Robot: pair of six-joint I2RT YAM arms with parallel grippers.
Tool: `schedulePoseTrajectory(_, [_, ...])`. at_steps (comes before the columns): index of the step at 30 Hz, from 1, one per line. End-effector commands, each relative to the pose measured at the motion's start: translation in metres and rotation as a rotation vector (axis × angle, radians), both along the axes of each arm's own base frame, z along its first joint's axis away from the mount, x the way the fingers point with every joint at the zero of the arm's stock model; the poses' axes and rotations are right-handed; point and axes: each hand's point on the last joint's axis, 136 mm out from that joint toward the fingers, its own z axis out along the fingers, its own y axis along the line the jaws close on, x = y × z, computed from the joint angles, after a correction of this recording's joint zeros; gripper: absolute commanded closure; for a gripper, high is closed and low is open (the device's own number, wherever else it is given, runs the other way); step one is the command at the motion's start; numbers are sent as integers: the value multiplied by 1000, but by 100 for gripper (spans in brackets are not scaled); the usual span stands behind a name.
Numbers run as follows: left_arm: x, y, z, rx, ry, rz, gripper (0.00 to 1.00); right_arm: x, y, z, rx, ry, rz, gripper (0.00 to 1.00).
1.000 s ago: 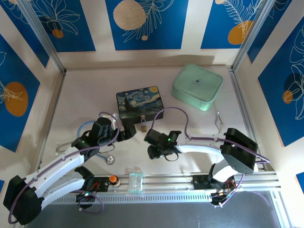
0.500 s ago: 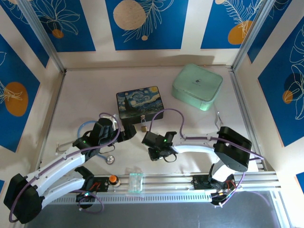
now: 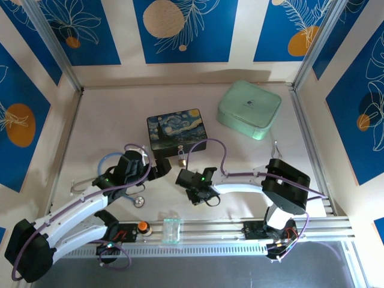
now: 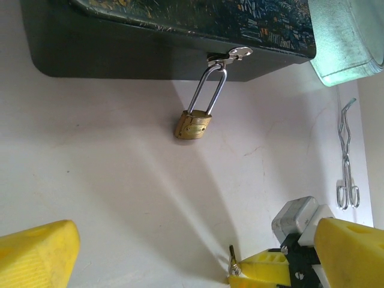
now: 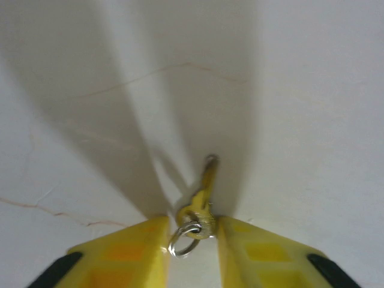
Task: Unlock the padlock with the key
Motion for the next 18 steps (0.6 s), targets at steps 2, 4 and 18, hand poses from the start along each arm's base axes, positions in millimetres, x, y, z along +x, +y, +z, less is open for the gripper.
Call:
schedulePoseTrajectory(2, [1, 1, -2, 4, -9, 16, 0, -10, 10, -18, 26, 78, 14, 81])
schedulePoseTrajectory(4, [0, 1, -2, 3, -6, 16, 0, -11, 8, -21, 29, 86, 17, 84])
schedulePoseTrajectory(18, [2, -16, 0, -51, -4, -31, 0, 3, -4, -8, 177, 57, 40, 98])
